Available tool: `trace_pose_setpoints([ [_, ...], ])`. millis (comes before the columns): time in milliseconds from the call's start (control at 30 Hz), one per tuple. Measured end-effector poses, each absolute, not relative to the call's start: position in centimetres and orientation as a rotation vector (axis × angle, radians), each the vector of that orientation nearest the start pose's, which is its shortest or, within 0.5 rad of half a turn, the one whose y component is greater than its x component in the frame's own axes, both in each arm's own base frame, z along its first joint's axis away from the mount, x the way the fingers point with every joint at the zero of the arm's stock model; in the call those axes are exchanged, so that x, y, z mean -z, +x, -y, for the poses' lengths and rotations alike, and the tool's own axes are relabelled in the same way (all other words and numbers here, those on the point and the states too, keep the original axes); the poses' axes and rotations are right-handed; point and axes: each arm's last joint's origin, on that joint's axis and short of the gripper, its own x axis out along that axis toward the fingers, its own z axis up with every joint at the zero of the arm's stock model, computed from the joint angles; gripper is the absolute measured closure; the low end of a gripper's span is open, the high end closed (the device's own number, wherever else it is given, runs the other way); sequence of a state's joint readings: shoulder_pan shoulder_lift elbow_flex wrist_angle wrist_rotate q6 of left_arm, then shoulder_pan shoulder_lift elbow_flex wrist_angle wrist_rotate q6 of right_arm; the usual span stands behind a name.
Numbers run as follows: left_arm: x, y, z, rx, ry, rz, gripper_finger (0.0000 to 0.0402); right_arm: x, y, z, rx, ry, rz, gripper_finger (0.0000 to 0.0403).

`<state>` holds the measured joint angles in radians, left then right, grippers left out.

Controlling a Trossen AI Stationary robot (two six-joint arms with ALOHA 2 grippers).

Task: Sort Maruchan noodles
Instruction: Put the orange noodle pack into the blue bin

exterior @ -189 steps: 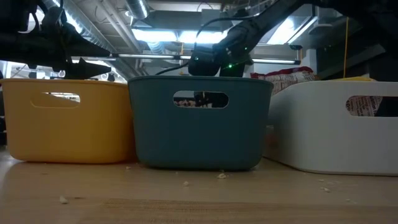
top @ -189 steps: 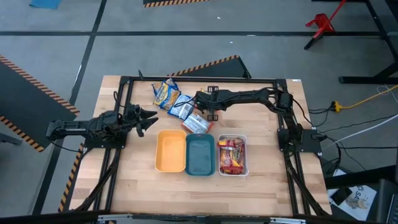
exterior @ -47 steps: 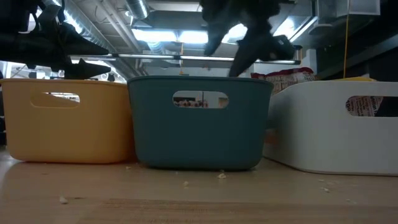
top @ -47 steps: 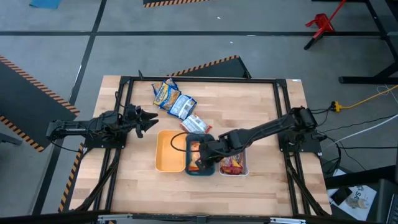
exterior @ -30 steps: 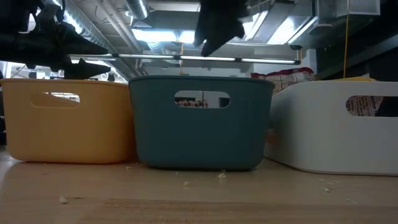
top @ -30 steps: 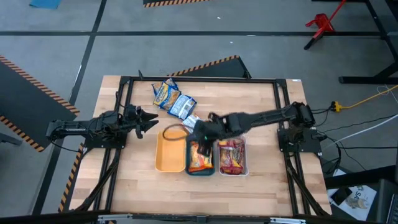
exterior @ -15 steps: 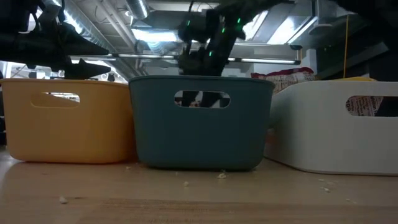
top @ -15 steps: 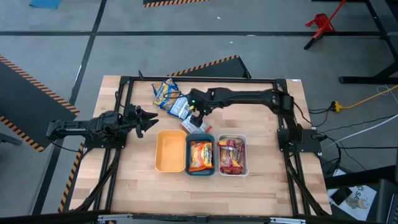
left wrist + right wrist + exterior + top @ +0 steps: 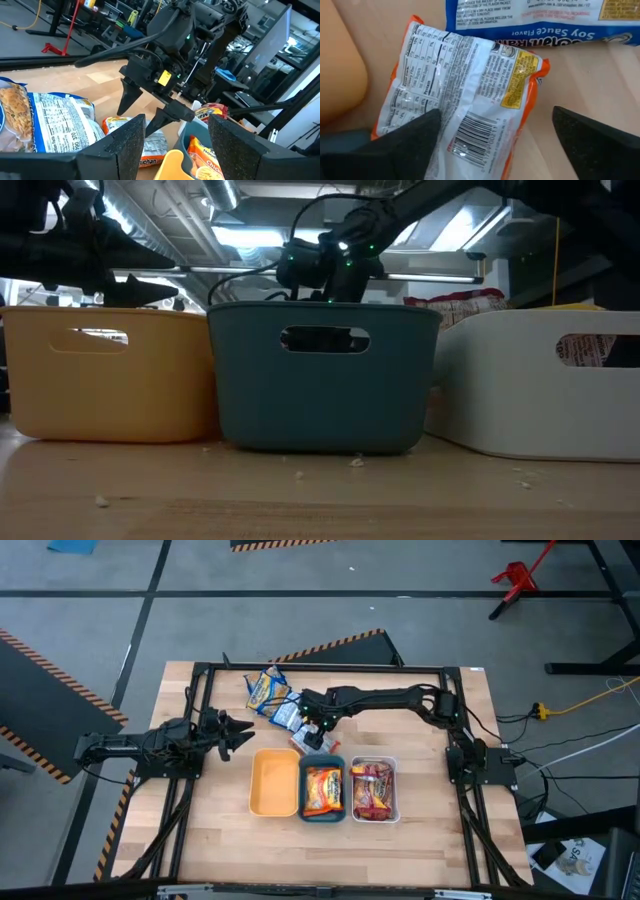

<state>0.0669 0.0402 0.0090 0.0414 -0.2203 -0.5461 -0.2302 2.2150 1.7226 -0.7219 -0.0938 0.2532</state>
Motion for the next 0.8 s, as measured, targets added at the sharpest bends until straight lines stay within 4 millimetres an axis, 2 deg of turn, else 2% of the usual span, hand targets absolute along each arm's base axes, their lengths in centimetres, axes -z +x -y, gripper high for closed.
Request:
trace_pose_setpoints([
  [133,-16.7,9.8,-1.3,-0.276,-0.544,0.088,0.0189,-16.1,44.5,10.1,0.264,0.437,-1.183,0.0106],
  [400,-16.8,9.8,-1.3,-0.276,-0.544,0.088,0.0189,-16.1,44.6,9.9,0.227,0.462,-1.184,0.0289],
  [567,-16.8,9.8,-1.3,-0.276,-0.544,0.088,0.0189,-16.1,44.5,10.0,0.23,0.46,-1.188,0.0386],
  [800,-16.7,9.8,-1.3,-0.276,-0.544,0.088,0.0189,-17.2,44.7,10.0,0.246,0.449,-1.182,0.0398],
])
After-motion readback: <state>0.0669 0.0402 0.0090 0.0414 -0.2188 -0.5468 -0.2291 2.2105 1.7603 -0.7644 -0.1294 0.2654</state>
